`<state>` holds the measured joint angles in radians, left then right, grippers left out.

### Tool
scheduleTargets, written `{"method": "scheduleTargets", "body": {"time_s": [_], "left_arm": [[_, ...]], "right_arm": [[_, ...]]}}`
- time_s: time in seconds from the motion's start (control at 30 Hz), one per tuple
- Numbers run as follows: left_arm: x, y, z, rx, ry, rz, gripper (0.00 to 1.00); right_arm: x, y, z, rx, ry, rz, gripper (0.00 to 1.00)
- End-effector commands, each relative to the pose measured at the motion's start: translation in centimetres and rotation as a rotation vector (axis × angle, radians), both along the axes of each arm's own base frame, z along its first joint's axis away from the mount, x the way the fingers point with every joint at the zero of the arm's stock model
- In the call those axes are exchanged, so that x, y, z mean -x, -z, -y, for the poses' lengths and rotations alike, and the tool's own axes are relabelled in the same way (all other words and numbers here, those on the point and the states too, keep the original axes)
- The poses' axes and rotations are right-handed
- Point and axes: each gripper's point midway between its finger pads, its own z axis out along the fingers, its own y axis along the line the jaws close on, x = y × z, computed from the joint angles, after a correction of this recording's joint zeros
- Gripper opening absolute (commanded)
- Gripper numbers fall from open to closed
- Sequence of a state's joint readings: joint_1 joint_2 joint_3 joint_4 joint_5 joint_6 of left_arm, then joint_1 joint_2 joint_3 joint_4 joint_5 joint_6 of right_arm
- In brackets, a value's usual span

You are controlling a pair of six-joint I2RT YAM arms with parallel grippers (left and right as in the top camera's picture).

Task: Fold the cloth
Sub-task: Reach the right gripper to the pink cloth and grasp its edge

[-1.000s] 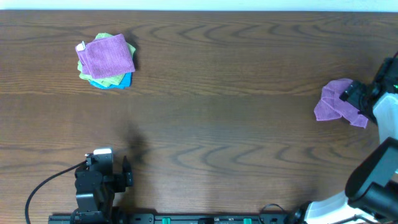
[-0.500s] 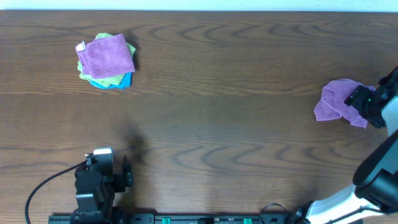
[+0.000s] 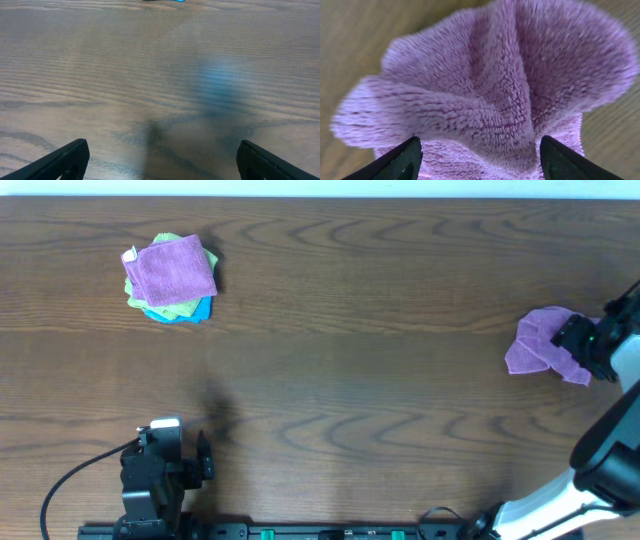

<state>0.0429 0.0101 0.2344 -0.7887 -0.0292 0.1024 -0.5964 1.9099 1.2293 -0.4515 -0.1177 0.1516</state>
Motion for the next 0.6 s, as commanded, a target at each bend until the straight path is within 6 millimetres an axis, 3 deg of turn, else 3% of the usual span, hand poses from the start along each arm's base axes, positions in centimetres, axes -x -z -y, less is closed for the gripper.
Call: {"method": "scheduleTargets", "body": {"time_s": [0.0, 0.07, 0.1, 0.13, 0.23, 0.4, 0.57], "left_arm": [[0.0, 0.1, 0.1, -0.005, 0.009, 0.001, 0.95], [0.0, 0.1, 0.1, -0.004, 0.009, 0.001, 0.95], [0.0, 0.1, 0.1, -0.005, 0.009, 0.001, 0.95], [0.0, 0.1, 0.1, -0.005, 0.009, 0.001, 0.95], [0.0, 0.1, 0.1, -0.005, 0.009, 0.001, 0.95], [0.0, 0.1, 0.1, -0.005, 0.009, 0.001, 0.95], [0.0, 0.1, 0.1, -0.005, 0.009, 0.001, 0.95]], "right_arm": [[0.1, 1.1, 0.0, -0.018, -0.009, -0.016, 0.74], [0.2, 1.3, -0.1, -0.021, -0.009, -0.020, 0.68], [0.2, 1.4, -0.1, -0.021, -0.009, -0.020, 0.60], [0.1, 1.3, -0.1, -0.024, -0.010, -0.017, 0.50], [-0.5, 1.0, -1.0, -0.064, -0.036, 0.018, 0.01], [-2.2, -1.6, -3.6, -0.142, -0.119, 0.125, 0.01], [-3.8, -5.5, -8.3, -0.155, -0.292, 0.209, 0.01]]}}
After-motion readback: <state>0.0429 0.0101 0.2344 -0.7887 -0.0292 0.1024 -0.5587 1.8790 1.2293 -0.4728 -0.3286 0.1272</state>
